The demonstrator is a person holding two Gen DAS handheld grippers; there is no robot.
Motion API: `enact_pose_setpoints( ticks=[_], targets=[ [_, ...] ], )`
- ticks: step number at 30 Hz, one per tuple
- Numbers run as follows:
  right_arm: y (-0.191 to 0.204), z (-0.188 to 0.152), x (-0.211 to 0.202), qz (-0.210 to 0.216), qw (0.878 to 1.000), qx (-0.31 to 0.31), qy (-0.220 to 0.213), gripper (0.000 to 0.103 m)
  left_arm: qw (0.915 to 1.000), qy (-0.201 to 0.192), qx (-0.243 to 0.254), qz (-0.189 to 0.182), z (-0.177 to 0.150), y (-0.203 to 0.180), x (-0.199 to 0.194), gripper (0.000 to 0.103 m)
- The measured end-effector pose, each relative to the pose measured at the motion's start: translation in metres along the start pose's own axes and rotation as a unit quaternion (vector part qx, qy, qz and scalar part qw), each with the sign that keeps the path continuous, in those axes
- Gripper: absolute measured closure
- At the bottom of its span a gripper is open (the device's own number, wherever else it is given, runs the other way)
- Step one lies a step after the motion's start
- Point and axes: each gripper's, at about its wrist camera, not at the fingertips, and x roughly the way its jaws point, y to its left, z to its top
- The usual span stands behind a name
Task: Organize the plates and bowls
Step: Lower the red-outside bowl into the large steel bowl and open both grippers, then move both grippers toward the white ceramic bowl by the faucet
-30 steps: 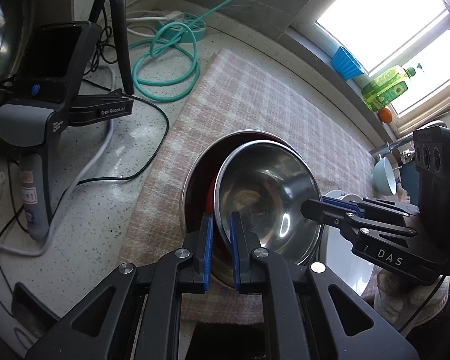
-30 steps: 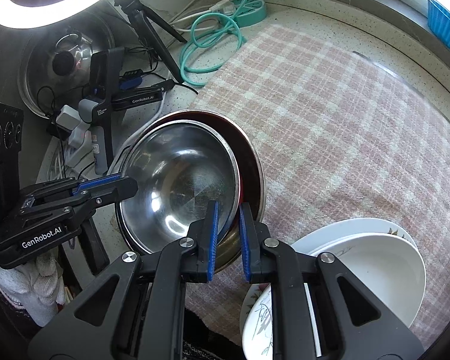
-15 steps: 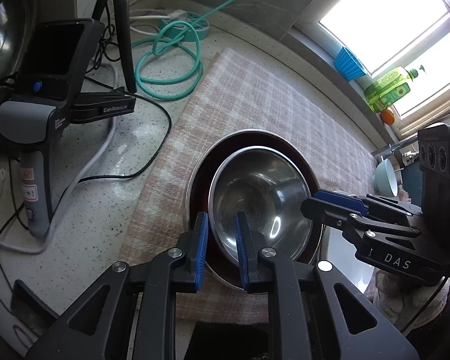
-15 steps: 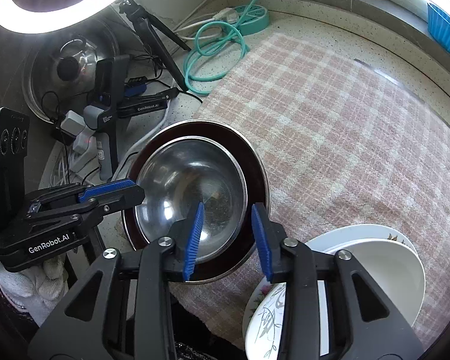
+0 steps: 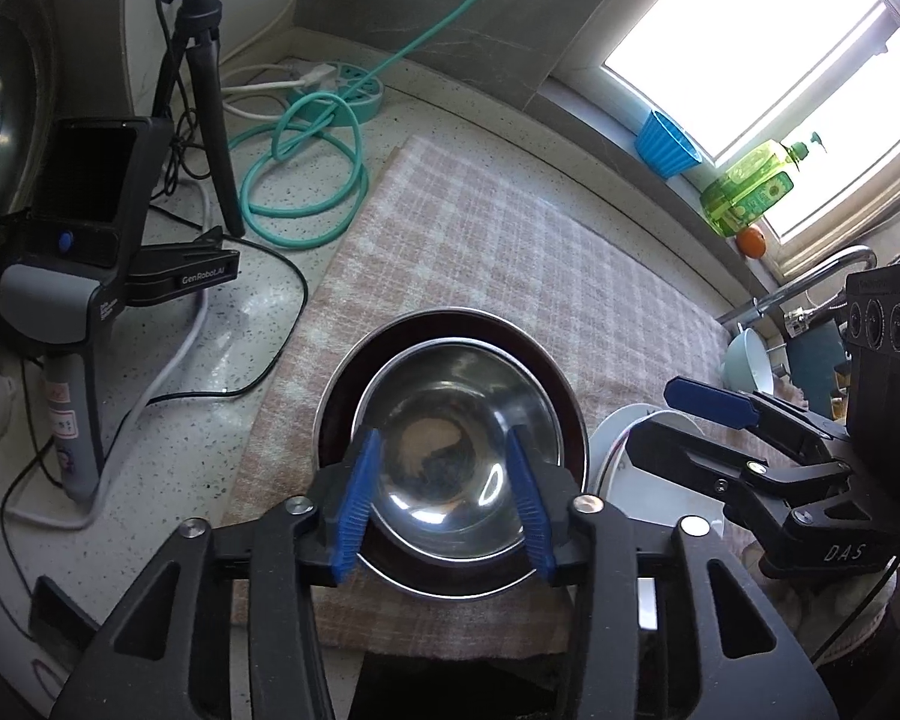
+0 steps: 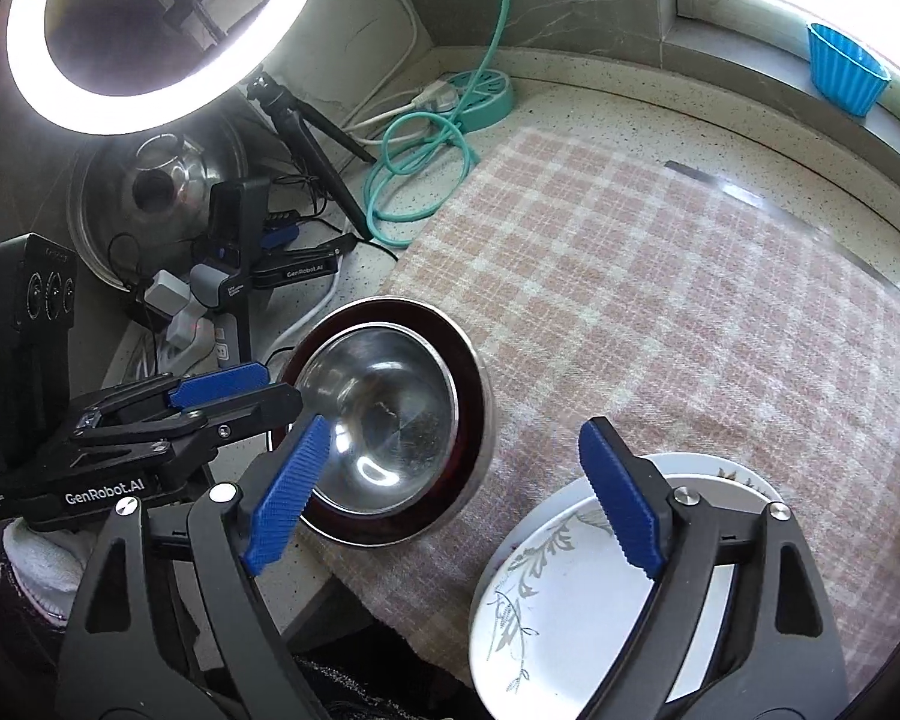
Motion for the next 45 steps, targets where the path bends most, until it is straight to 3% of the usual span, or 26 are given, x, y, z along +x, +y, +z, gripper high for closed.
enact_pose_setpoints(
  ticks=[1, 2, 18, 36, 45],
  targets=[
    [-0.005, -0.001, -0.004, -0.007, 1.000, 0.003, -0.002, 0.015, 1.0000, -0.004, 0.001, 0.001, 0.001, -0.003, 0.000, 0.041],
    [-0.011, -0.002, -0.007, -0.013, 1.000, 0.008, -0.005, 0.014, 1.0000, -0.008, 0.003, 0.004, 0.002, -0.005, -0.001, 0.039],
    [-0.137, -0.033, -0.092, -0.071, 0.987, 0.129, -0.062, 0.013, 0.9963, -0.006, 0.078, -0.035, 0.018, -0.094, 0.027, 0.039],
    [-0.271, -0.086, -0.165, -0.132, 0.956, 0.239, -0.106, 0.013, 0.9869, 0.012, 0.133, -0.091, 0.030, -0.209, 0.075, 0.039],
    [-0.340, -0.109, -0.186, -0.126, 0.939, 0.296, -0.124, 0.013, 0.9805, 0.032, 0.163, -0.105, 0.031, -0.268, 0.109, 0.041]
  ],
)
